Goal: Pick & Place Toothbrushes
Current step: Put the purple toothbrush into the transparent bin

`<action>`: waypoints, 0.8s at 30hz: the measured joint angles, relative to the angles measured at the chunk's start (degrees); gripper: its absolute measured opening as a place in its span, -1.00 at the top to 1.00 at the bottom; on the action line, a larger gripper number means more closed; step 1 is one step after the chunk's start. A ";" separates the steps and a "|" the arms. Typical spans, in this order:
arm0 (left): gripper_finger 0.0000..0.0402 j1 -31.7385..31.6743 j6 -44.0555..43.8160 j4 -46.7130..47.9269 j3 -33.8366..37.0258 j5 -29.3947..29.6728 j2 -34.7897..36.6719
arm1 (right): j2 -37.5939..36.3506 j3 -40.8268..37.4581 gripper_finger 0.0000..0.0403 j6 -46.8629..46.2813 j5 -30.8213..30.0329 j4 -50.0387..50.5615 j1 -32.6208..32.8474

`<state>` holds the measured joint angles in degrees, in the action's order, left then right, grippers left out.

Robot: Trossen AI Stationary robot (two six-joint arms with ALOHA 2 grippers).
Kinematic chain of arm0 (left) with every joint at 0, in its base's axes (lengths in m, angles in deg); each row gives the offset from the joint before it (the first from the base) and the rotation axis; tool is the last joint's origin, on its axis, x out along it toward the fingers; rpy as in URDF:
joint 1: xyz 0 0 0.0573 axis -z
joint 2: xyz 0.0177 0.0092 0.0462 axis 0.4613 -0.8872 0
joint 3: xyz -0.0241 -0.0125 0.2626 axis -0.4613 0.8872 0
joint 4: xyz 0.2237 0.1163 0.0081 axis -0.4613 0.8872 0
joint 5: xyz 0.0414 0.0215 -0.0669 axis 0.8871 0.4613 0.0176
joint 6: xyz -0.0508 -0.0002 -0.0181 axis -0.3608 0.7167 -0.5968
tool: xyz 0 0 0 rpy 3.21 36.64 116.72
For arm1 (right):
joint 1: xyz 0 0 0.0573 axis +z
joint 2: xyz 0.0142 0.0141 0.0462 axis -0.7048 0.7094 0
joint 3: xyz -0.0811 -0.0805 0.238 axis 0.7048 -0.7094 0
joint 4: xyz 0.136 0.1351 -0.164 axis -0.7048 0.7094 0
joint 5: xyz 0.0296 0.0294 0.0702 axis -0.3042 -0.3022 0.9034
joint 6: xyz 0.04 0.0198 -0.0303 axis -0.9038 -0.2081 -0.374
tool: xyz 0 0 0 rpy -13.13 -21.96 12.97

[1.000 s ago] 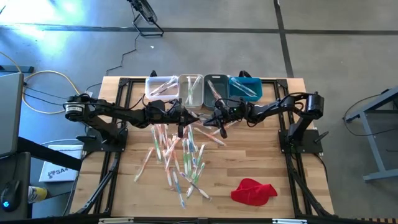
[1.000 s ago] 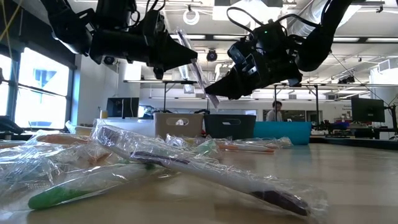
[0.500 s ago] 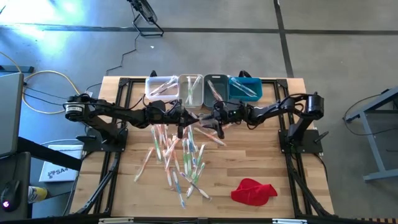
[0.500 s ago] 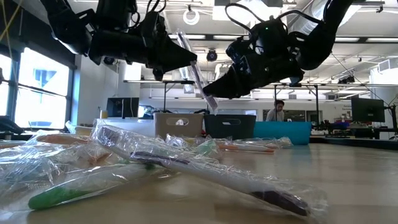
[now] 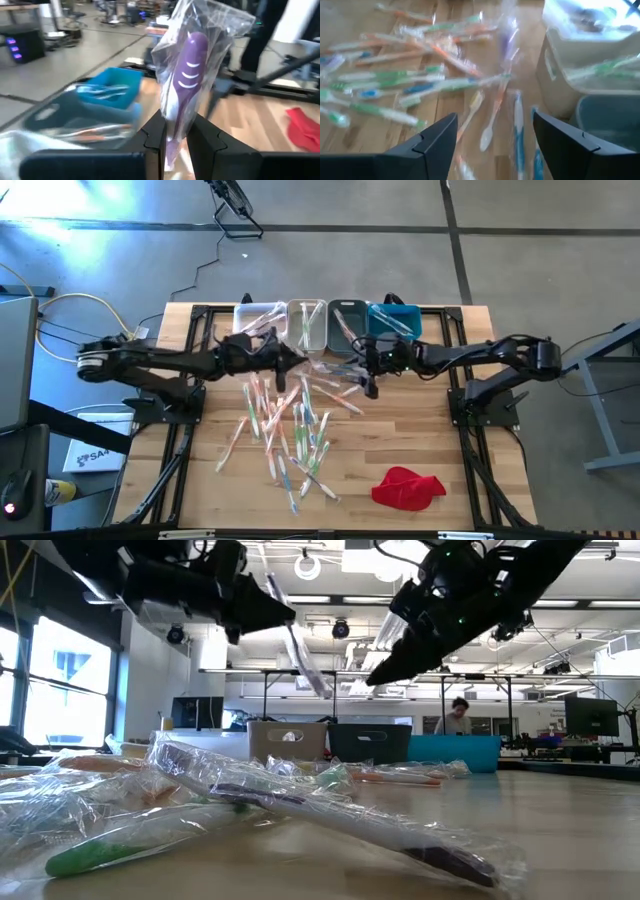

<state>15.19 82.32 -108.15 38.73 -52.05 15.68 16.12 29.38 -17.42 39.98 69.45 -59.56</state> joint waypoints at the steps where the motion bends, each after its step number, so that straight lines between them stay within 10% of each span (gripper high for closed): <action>1: 0.74 -0.98 -0.01 1.62 -0.01 0.28 1.51 | 0.14 -0.02 -0.25 0.00 0.04 0.26 0.00; 24: 0.74 -21.45 1.45 18.26 -0.02 10.99 11.03 | 1.42 -0.02 -0.22 0.00 -0.26 -1.14 0.00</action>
<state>-6.26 83.77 -89.88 38.70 -41.07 26.71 17.53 29.36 -17.42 39.72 68.31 -59.56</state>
